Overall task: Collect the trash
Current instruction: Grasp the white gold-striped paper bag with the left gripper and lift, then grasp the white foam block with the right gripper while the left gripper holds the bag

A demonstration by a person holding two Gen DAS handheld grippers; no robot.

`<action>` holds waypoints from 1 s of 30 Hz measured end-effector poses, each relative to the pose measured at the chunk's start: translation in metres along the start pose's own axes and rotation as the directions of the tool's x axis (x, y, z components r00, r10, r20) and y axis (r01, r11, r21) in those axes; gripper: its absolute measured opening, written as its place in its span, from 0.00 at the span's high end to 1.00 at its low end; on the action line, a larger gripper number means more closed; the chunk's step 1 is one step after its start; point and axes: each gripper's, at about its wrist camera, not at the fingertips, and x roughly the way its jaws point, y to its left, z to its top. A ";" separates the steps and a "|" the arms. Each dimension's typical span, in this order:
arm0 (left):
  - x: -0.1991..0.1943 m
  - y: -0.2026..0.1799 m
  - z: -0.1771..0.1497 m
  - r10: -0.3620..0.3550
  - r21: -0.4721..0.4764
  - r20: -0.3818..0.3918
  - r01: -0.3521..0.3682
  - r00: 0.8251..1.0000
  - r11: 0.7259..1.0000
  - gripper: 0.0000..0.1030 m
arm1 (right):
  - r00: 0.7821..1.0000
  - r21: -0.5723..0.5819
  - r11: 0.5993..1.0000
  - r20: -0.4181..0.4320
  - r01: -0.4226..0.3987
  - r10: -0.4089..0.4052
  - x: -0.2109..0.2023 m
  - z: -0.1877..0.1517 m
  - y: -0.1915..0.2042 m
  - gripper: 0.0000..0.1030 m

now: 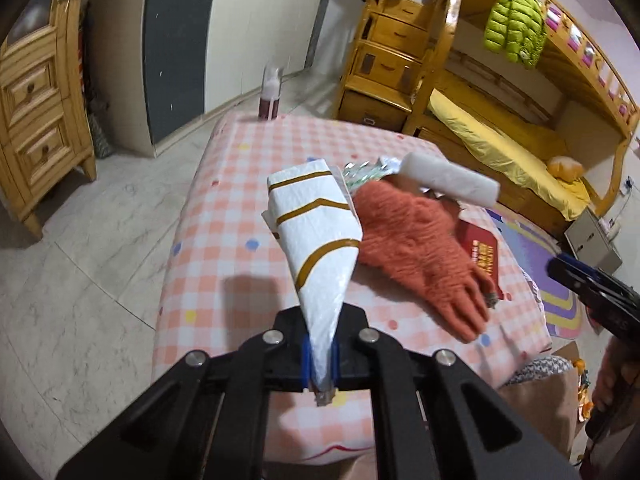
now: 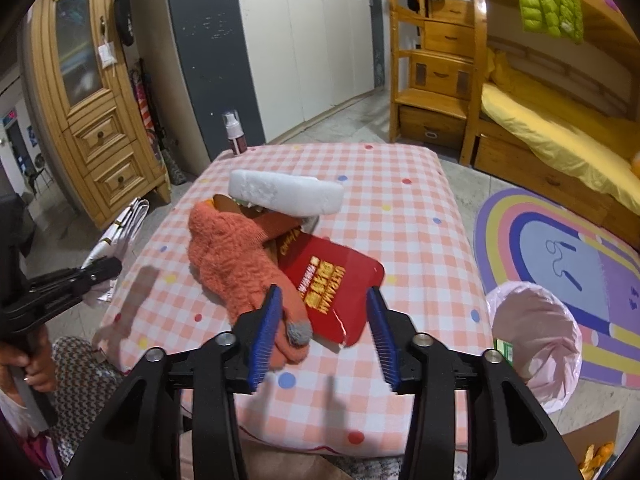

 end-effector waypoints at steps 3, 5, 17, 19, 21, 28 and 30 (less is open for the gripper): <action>-0.007 -0.010 0.006 0.004 0.017 0.013 -0.004 1.000 1.000 0.96 | 1.000 -0.025 1.000 0.005 -0.015 0.015 0.004 0.010 0.007 0.49; -0.008 -0.016 0.011 0.019 0.024 0.013 -0.019 1.000 1.000 0.96 | 1.000 -0.040 0.999 0.005 -0.020 0.021 0.008 0.018 0.010 0.45; 0.011 -0.013 0.034 0.036 0.019 0.002 -0.037 0.999 0.999 0.96 | 0.996 -0.012 0.996 -0.007 -0.092 0.092 0.055 0.062 0.009 0.42; 0.014 -0.012 0.035 0.039 0.016 -0.004 -0.039 0.999 0.999 0.96 | 0.995 -0.001 0.995 -0.021 -0.095 0.095 0.066 0.064 0.009 0.44; 0.018 -0.012 0.034 0.040 0.015 -0.013 -0.040 0.999 0.999 0.96 | 0.995 0.008 0.995 -0.033 -0.098 0.098 0.074 0.066 0.009 0.46; 0.016 -0.016 0.031 0.049 0.021 -0.016 -0.048 0.999 0.999 0.96 | 0.994 -0.002 0.994 -0.012 -0.112 0.112 0.068 0.064 0.016 0.74; 0.013 -0.018 0.031 0.048 0.025 -0.010 -0.048 0.999 0.999 0.96 | 0.994 0.000 0.995 0.049 -0.100 0.100 0.049 0.065 0.013 0.74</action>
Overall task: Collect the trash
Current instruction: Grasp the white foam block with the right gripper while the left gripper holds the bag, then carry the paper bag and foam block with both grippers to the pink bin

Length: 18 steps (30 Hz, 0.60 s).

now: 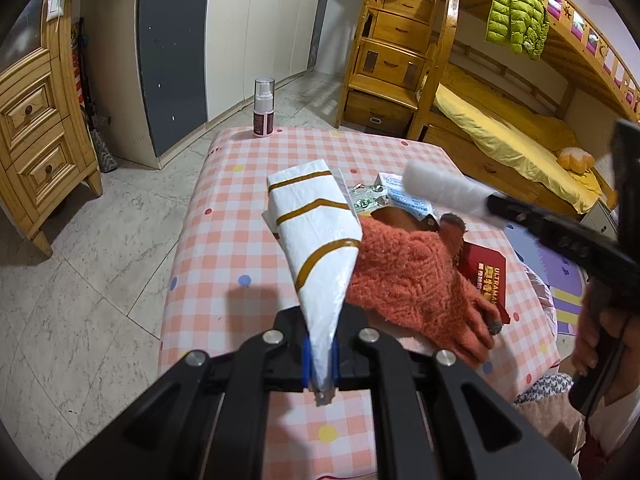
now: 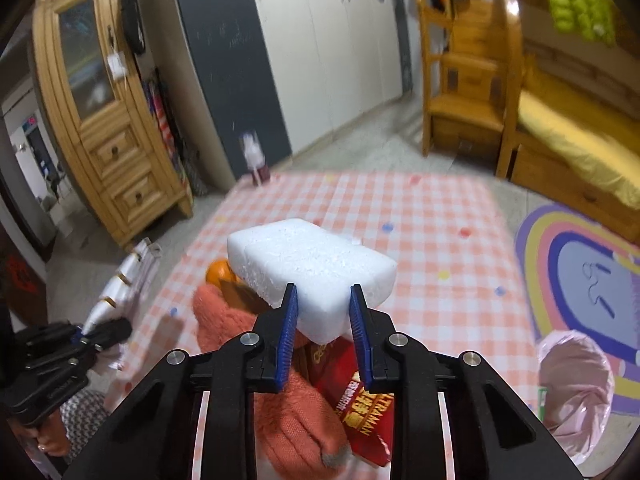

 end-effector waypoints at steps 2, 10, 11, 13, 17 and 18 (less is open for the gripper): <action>-0.005 -0.003 0.000 -0.005 0.007 0.010 0.005 1.000 1.000 0.96 | 0.998 0.000 1.000 0.063 0.019 -0.019 -0.024 0.002 -0.001 0.74; -0.021 -0.036 -0.003 -0.073 0.066 0.034 0.071 0.997 0.995 0.96 | 0.994 0.028 0.996 0.074 0.080 -0.082 -0.075 -0.024 -0.013 0.73; -0.021 -0.041 -0.005 -0.081 0.076 0.034 0.078 0.996 0.994 0.96 | 0.993 0.033 0.995 0.073 0.089 -0.091 -0.077 -0.027 -0.016 0.73; -0.020 -0.056 -0.009 -0.108 0.105 0.025 0.105 0.994 0.989 0.96 | 0.990 0.045 0.992 0.069 0.119 -0.122 -0.082 -0.037 -0.020 0.73; -0.016 -0.087 -0.018 -0.160 0.173 0.001 0.157 0.987 0.972 0.96 | 0.983 0.090 0.981 0.054 0.171 -0.176 -0.093 -0.056 -0.038 0.72; -0.016 -0.092 -0.018 -0.166 0.182 -0.002 0.163 0.986 0.970 0.96 | 0.981 0.103 0.978 0.050 0.179 -0.185 -0.095 -0.059 -0.043 0.72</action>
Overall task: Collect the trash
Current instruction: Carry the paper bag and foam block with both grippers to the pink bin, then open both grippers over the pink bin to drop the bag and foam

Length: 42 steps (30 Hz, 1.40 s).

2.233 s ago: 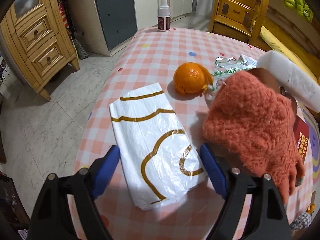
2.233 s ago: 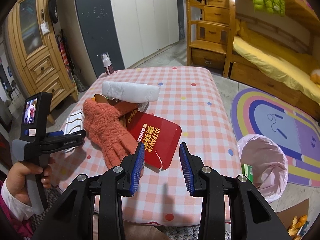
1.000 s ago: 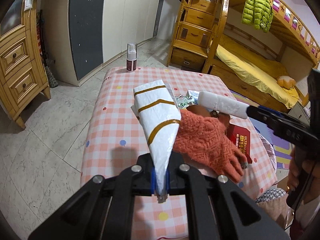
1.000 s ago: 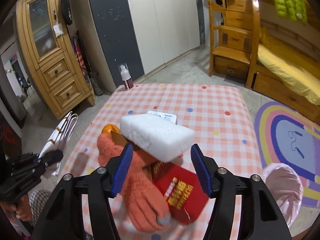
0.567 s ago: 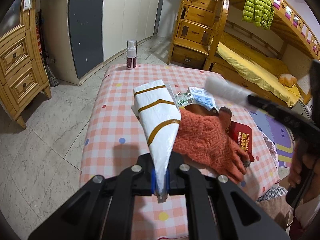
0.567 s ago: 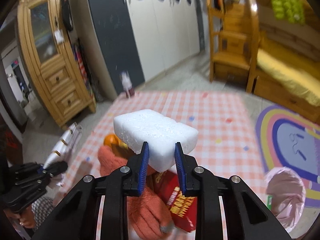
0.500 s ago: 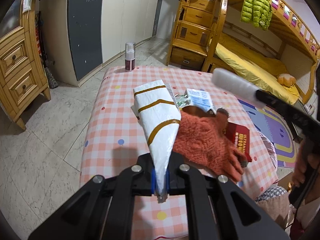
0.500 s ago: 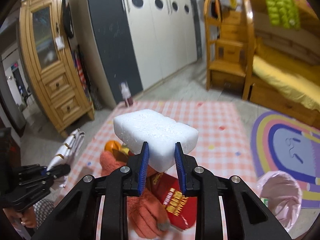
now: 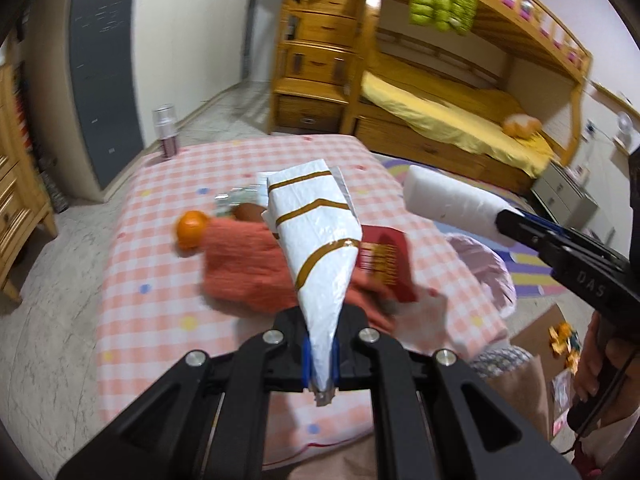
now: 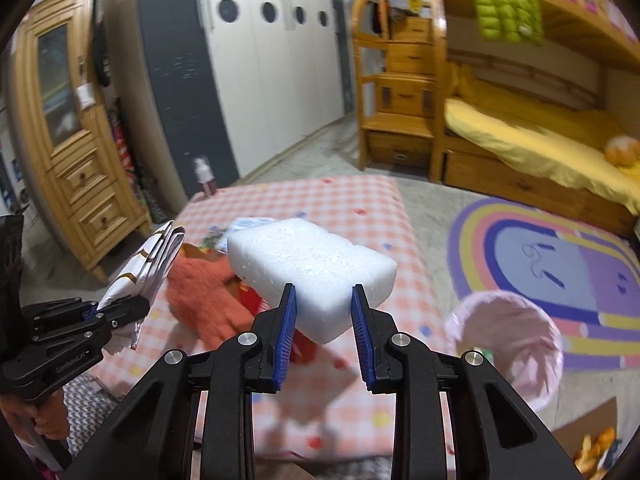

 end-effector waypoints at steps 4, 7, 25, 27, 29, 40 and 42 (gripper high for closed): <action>0.012 -0.036 0.006 -0.063 0.069 -0.013 0.064 0.998 0.996 0.96 | 0.998 0.067 0.996 0.000 0.064 -0.064 -0.011 -0.012 -0.031 0.72; 0.024 -0.067 0.011 -0.103 0.135 -0.026 0.106 0.994 0.985 0.95 | 0.992 0.107 0.986 -0.002 0.128 -0.128 -0.020 -0.021 -0.054 0.72; 0.145 -0.239 0.048 -0.271 0.378 -0.180 0.321 0.946 0.869 0.95 | 0.874 0.298 0.822 -0.151 0.485 -0.461 -0.017 -0.075 -0.203 0.70; 0.159 -0.250 0.052 -0.276 0.383 -0.198 0.333 0.941 0.861 0.94 | 0.872 0.301 0.818 -0.172 0.490 -0.459 -0.006 -0.077 -0.214 0.70; 0.179 -0.262 0.059 -0.284 0.381 -0.215 0.348 0.934 0.857 0.94 | 0.879 0.317 0.820 -0.189 0.476 -0.437 0.009 -0.077 -0.227 0.69; 0.223 -0.273 0.077 -0.327 0.327 -0.218 0.385 0.920 0.863 0.41 | 0.905 0.349 0.837 -0.218 0.422 -0.365 0.058 -0.079 -0.260 0.52; 0.222 -0.272 0.078 -0.329 0.323 -0.221 0.387 0.918 0.864 0.41 | 0.906 0.360 0.832 -0.214 0.422 -0.366 0.053 -0.081 -0.260 0.52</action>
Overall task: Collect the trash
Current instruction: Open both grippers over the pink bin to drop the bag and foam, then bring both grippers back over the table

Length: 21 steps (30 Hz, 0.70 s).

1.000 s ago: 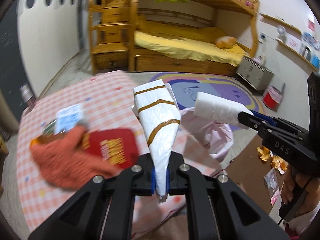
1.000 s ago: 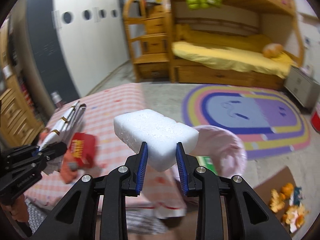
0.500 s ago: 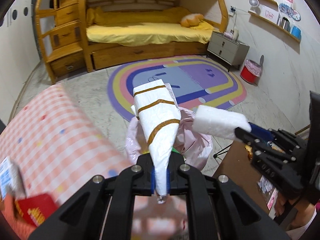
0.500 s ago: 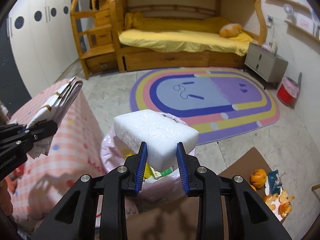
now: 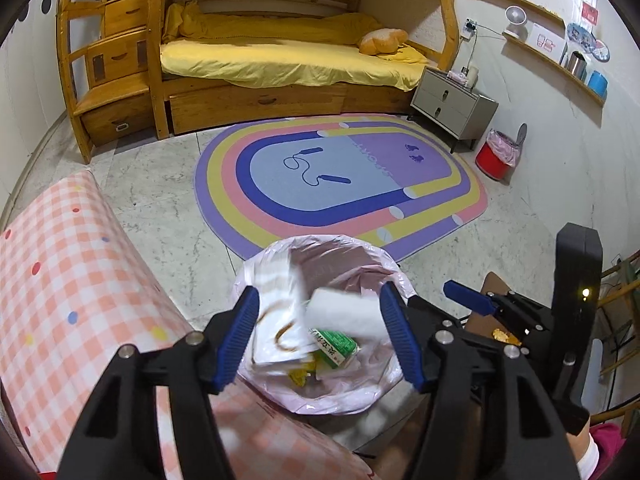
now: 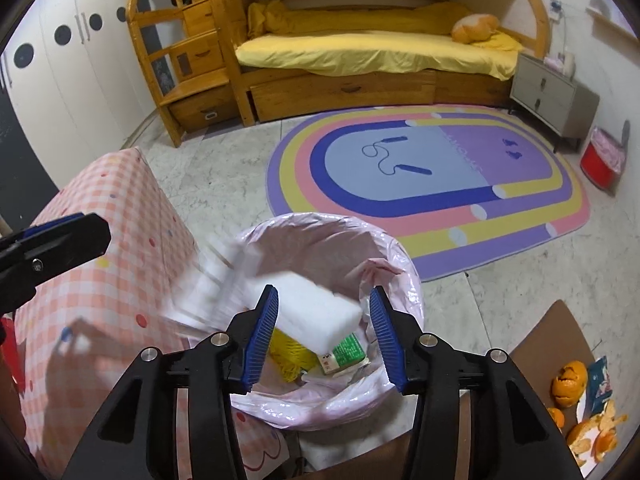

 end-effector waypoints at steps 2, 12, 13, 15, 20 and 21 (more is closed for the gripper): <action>-0.005 0.003 -0.003 0.006 -0.007 0.001 -0.006 1.000 1.000 0.41 | 1.000 0.019 1.000 0.008 0.002 -0.003 -0.010 -0.001 -0.004 0.52; -0.092 0.013 -0.031 0.148 -0.063 0.092 -0.143 0.985 0.988 0.41 | 0.994 -0.023 0.996 0.075 -0.082 0.083 -0.085 -0.005 0.020 0.52; -0.100 0.014 -0.036 0.163 -0.066 0.097 -0.157 0.982 0.985 0.41 | 0.990 -0.040 0.993 0.089 -0.108 0.111 -0.097 -0.005 0.029 0.52; -0.128 0.019 -0.049 0.209 -0.091 0.112 -0.199 0.972 0.976 0.41 | 0.982 -0.062 0.987 0.103 -0.151 0.156 -0.111 -0.006 0.041 0.52; -0.181 0.038 -0.087 0.276 -0.167 0.104 -0.257 0.956 0.952 0.38 | 0.960 -0.163 0.956 0.101 -0.242 0.261 -0.139 -0.012 0.089 0.52; -0.185 0.041 -0.091 0.281 -0.176 0.102 -0.260 0.954 0.949 0.37 | 0.957 -0.186 0.949 0.097 -0.254 0.275 -0.142 -0.014 0.099 0.52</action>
